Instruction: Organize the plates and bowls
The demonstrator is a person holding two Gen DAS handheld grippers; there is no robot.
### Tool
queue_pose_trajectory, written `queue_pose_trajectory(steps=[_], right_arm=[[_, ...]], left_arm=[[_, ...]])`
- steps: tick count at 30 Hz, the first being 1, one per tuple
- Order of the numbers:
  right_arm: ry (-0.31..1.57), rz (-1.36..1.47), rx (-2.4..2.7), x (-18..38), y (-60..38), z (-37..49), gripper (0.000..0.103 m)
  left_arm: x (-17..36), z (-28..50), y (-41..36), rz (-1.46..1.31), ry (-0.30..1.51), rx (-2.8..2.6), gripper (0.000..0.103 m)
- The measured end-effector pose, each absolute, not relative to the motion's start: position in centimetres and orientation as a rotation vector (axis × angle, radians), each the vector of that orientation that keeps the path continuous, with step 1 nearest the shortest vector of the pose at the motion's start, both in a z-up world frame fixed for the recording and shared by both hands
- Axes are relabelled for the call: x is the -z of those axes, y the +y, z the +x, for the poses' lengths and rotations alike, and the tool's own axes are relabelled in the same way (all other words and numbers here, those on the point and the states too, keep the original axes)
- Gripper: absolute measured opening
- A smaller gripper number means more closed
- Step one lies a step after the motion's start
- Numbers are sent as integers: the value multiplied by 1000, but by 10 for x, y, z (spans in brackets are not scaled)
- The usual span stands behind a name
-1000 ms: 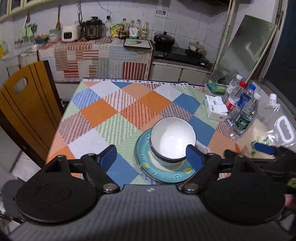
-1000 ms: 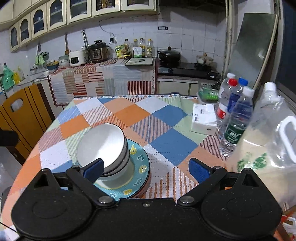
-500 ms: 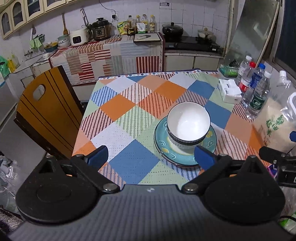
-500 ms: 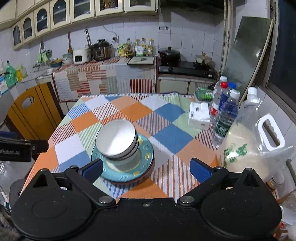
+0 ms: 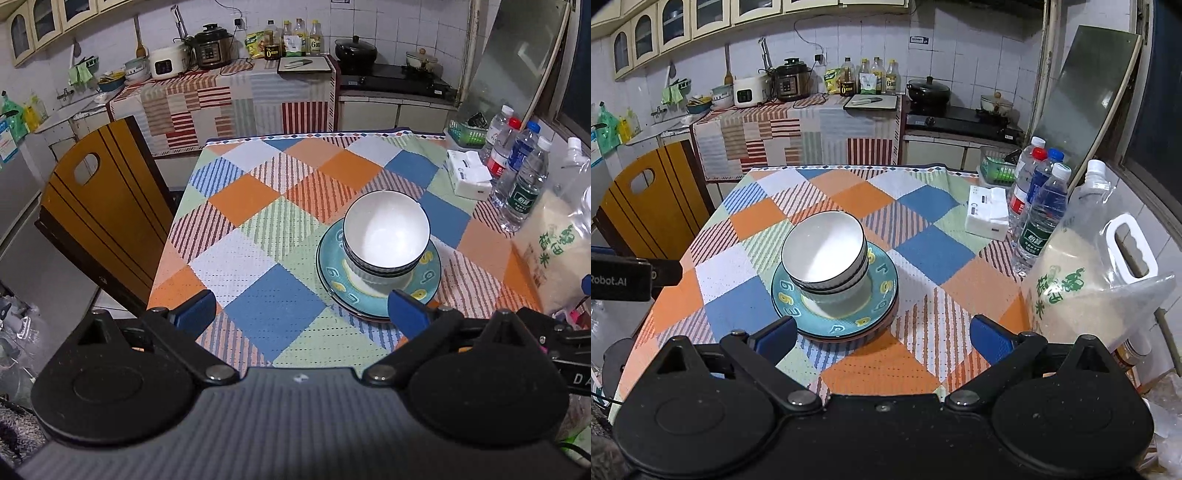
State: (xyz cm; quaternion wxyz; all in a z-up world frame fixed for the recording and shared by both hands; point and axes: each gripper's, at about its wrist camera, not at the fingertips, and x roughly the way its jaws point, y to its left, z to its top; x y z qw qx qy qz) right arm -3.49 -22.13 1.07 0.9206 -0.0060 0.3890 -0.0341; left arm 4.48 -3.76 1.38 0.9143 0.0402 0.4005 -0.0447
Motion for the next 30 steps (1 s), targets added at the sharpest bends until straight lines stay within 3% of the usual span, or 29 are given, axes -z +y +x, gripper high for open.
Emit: queue_pose_trajectory(steps=[30], right_arm=[[833,-55,98,3,-223,-28,101]], left_arm=[[5,42,-37,108,839,88,101]])
